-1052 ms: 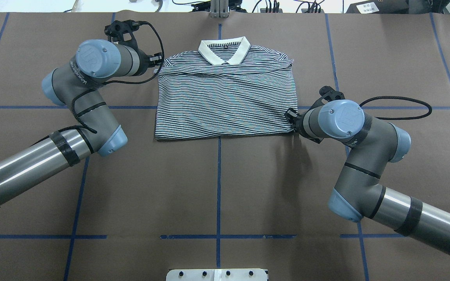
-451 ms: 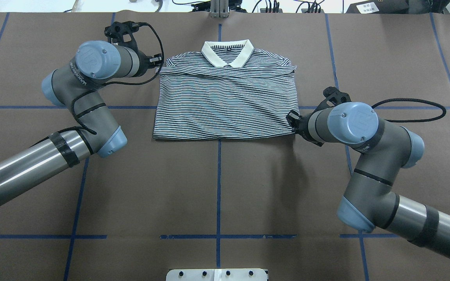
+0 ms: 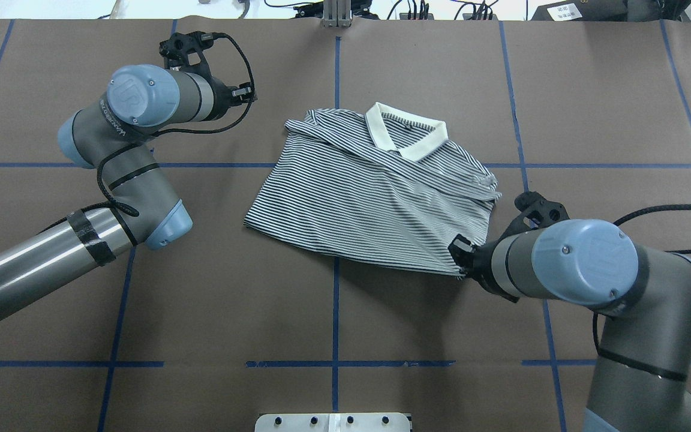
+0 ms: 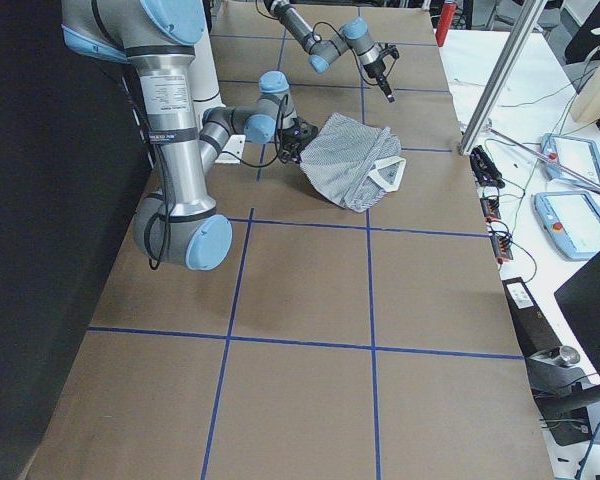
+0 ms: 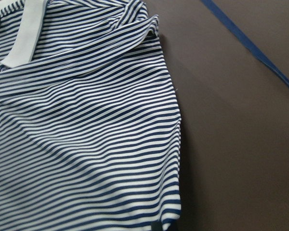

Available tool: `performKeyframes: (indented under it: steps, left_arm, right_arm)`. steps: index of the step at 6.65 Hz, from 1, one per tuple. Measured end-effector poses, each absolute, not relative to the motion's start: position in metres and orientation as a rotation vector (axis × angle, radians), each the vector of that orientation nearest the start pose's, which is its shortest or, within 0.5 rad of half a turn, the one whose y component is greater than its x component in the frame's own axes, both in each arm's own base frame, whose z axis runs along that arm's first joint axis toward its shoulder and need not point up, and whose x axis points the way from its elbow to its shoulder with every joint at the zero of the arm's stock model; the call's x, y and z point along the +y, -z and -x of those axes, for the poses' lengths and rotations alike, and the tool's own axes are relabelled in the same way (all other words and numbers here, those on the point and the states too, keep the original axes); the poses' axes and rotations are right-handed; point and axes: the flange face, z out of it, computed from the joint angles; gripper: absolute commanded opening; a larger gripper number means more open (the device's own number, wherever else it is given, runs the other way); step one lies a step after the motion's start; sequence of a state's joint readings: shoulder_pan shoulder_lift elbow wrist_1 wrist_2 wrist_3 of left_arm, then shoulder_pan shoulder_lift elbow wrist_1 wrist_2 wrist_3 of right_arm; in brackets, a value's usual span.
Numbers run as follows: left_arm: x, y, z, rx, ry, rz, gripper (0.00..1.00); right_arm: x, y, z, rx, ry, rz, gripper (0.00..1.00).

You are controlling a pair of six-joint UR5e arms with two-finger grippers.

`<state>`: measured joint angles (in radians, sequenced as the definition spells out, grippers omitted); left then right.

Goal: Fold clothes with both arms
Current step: 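Drag the shirt corner with the right gripper to rotate it while the left arm withdraws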

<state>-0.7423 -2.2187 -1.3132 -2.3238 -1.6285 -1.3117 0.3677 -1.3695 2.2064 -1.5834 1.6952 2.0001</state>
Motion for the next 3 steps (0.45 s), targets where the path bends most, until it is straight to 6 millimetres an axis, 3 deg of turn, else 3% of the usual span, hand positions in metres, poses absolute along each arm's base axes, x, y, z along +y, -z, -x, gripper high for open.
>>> performKeyframes:
  steps: [1,3]
  left_arm:
    - [-0.583,-0.294,-0.470,1.084,0.381,-0.466,0.58]
    - [-0.533,-0.280,-0.481,1.185,0.383,-0.336,0.61]
  right_arm:
    - [-0.254,-0.277,0.410,-0.775,-0.643,0.245,0.99]
    - [-0.215,-0.279,0.415,-0.703,-0.567,0.388,1.00]
